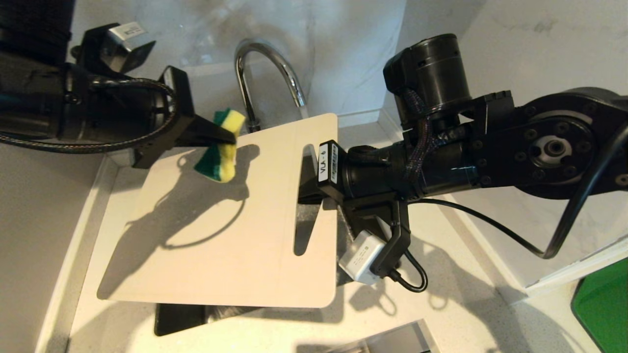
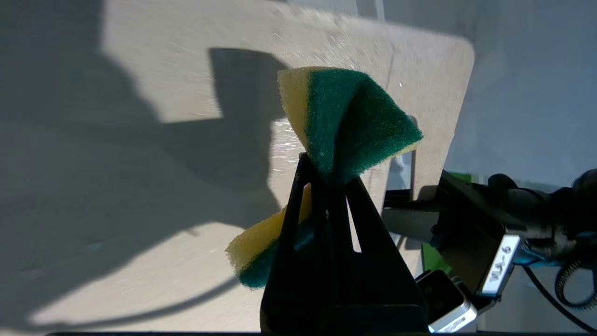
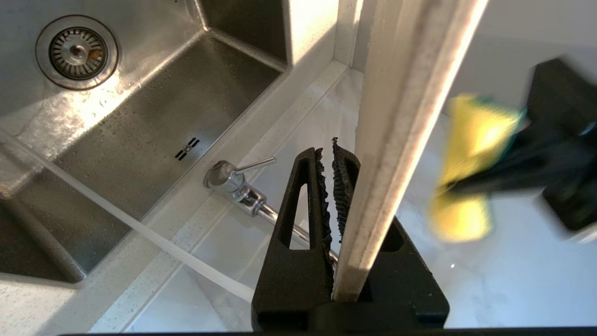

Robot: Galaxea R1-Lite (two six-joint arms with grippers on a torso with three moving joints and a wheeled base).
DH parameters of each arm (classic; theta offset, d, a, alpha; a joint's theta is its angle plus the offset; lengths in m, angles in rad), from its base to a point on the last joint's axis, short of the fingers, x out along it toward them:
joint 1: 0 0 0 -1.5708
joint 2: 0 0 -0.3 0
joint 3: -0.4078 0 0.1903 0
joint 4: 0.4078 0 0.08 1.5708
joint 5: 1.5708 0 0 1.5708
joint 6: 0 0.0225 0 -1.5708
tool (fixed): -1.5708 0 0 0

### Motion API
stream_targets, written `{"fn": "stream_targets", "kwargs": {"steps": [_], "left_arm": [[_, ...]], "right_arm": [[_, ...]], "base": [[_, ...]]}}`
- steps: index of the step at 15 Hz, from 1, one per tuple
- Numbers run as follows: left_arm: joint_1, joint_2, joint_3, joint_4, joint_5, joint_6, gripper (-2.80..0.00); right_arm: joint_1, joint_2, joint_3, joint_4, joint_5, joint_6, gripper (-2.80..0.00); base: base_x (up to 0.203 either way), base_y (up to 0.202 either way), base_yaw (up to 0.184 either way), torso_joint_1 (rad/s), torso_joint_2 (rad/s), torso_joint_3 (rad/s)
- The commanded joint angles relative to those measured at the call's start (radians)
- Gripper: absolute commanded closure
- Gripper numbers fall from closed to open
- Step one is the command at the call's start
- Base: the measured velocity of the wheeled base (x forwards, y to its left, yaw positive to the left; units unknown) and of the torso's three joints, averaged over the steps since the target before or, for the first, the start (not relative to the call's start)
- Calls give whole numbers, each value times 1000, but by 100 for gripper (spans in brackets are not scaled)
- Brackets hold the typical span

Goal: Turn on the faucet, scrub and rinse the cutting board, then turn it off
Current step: Scrub the cutting board underwater

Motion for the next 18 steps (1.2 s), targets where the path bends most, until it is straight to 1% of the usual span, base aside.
{"fn": "stream_targets", "kwargs": {"steps": [1,4,7,10,13,16,18], "left_arm": [[-82,130,-90,29,13,-29,0],[-152,177,-107,32,52,-49,0],[-150,177,-80,34,55,-65,0],[-90,157,8,32,54,-69,0],[-9,112,129,22,42,-67,0],[56,76,226,-25,10,-60,0],[99,50,309,-58,-1,-44,0]], "right_arm": [[1,-3,5,-1,3,-12,0],[1,-3,5,-1,3,-10,0],[1,-6,8,-1,3,-10,0],[-1,-14,16,-1,3,-10,0],[-1,-19,18,-1,3,-10,0],[-1,-19,14,-1,3,-9,0],[-1,-20,16,-1,3,-10,0]], "base": [[0,0,0,0,0,0],[0,0,0,0,0,0],[0,0,0,0,0,0],[0,0,0,0,0,0],[0,0,0,0,0,0],[0,0,0,0,0,0],[0,0,0,0,0,0]]}}
